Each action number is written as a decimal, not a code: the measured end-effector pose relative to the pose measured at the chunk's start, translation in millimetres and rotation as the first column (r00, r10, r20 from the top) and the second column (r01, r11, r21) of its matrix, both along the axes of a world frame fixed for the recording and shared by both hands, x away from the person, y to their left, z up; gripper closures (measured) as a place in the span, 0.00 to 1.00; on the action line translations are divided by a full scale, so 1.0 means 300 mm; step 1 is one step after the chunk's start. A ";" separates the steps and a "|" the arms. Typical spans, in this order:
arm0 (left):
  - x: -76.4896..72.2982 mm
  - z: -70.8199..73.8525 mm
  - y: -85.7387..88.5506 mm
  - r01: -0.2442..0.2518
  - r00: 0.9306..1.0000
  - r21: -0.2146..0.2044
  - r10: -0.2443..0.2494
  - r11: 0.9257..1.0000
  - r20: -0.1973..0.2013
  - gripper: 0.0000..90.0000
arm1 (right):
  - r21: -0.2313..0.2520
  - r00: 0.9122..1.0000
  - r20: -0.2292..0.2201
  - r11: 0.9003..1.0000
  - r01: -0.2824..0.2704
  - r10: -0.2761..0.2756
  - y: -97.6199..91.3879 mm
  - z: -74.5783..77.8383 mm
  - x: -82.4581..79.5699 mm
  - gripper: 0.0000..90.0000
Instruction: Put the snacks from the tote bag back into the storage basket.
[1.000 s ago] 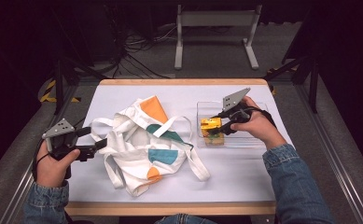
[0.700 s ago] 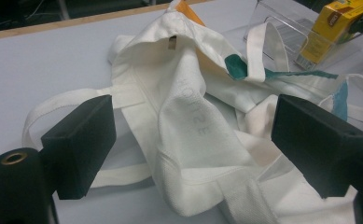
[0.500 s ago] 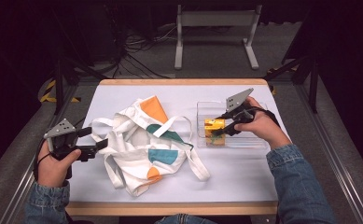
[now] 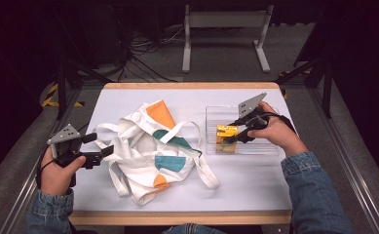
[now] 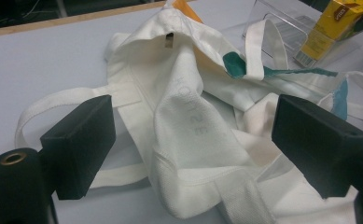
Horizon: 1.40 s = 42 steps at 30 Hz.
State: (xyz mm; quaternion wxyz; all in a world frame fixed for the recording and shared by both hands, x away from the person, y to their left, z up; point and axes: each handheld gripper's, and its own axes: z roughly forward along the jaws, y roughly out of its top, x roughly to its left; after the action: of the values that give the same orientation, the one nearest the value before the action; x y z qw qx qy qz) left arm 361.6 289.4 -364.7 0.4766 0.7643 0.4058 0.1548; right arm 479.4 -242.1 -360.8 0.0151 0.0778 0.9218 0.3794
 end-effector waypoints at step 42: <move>-0.029 0.000 0.025 -0.021 1.000 -0.002 0.021 1.000 0.007 0.16 | 0.190 0.962 0.122 0.957 0.219 -0.244 -0.065 0.198 -0.139 0.24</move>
State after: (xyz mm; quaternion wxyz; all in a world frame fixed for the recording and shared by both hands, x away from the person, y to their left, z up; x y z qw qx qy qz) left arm 352.7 297.0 -364.7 0.4771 0.7590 0.4124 0.1620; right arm 437.7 -261.5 -301.6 0.1194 0.1589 0.8659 0.4590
